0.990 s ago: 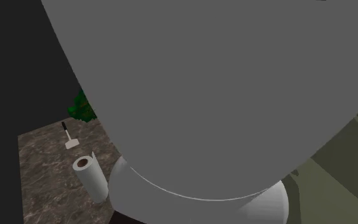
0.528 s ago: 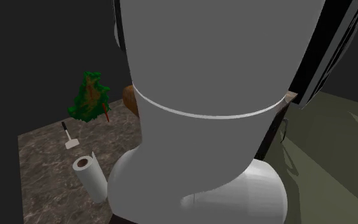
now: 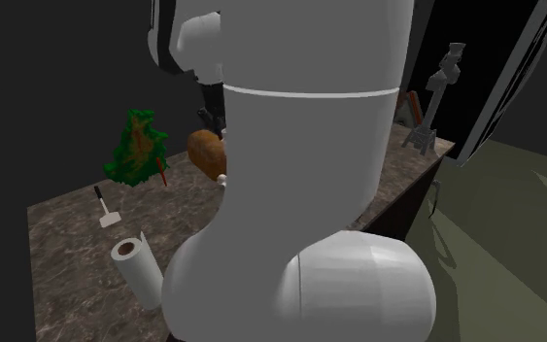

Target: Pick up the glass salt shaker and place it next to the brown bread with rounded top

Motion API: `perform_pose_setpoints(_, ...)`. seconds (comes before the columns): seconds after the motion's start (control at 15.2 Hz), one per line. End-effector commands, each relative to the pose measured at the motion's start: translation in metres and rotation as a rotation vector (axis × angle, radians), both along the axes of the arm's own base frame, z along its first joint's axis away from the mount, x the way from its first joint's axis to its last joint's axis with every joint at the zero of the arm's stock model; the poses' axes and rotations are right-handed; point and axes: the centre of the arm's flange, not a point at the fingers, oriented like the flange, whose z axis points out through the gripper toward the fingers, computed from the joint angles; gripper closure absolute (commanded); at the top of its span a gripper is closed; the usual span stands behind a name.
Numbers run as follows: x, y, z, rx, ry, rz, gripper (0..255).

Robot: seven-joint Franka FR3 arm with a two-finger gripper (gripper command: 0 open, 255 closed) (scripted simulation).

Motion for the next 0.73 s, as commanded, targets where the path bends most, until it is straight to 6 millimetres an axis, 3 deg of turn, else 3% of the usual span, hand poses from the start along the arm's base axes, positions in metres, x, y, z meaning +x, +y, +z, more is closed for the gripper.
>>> perform_pose_setpoints(0.0,0.009,0.025,0.0,0.0,0.0,-0.002,255)
perform_pose_setpoints(0.66,0.058,0.147,0.0,0.0,0.0,-0.002,255)
